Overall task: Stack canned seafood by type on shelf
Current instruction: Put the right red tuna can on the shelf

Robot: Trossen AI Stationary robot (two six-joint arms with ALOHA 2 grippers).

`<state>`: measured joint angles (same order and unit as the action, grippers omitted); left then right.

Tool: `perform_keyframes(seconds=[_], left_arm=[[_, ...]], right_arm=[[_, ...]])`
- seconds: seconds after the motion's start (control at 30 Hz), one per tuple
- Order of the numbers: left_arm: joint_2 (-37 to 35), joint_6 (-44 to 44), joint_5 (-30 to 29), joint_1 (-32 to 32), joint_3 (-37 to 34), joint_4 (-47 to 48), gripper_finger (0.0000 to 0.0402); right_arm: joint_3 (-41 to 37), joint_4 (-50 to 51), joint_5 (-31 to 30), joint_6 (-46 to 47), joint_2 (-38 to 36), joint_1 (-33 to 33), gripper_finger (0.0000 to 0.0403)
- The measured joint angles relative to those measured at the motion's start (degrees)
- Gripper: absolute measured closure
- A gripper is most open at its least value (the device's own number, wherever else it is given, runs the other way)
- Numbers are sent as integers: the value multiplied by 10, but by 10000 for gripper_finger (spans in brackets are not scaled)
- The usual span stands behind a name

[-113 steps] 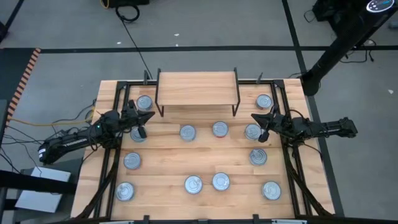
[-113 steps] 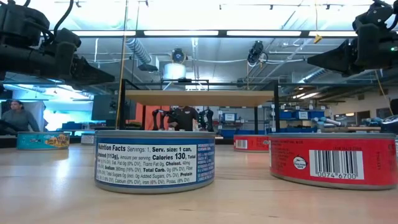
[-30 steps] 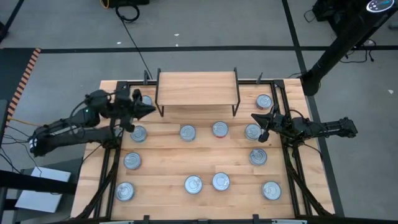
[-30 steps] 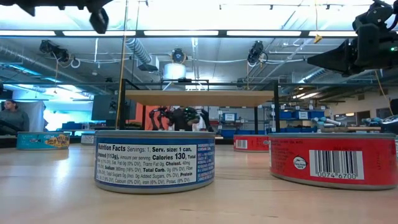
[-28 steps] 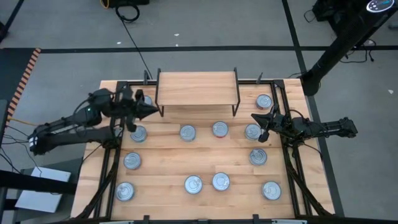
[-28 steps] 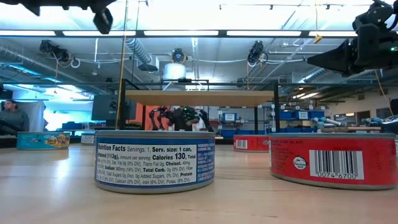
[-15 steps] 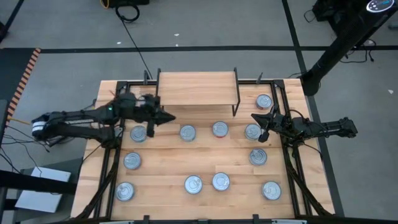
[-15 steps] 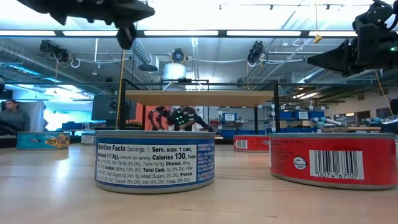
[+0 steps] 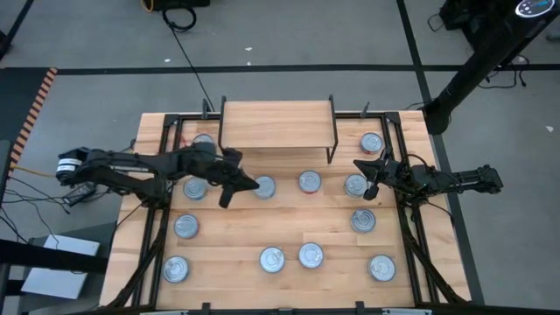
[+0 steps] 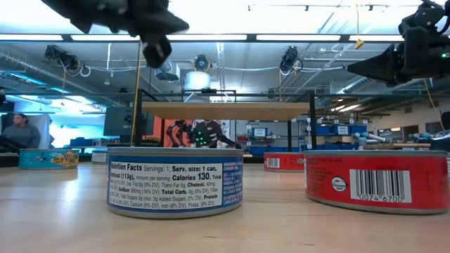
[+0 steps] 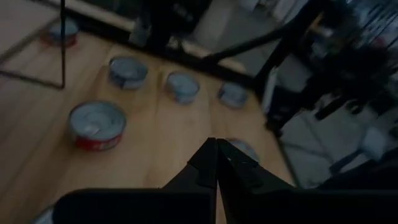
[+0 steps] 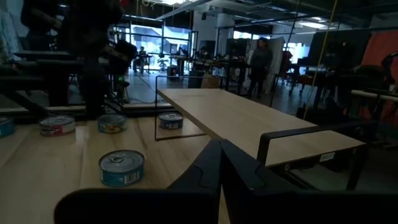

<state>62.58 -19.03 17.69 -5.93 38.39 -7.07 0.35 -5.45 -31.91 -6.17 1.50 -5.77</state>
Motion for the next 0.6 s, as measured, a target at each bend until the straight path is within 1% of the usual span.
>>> perform_keyframes(seconds=[0.1,0.27,0.33,0.47,0.6], left_arm=[[36,9,0,-1,0,-4,389],[77,-11,21,13,12,-29,389],[91,-6,2,28,30,-36,389],[132,9,-65,56,60,-37,389],[190,-33,-108,83,85,-62,389]], right_arm=[[0,0,0,0,0,0,384],[0,0,0,0,0,0,384],[0,0,0,0,0,0,384],[0,0,0,0,0,0,384],[0,0,0,0,0,0,384]])
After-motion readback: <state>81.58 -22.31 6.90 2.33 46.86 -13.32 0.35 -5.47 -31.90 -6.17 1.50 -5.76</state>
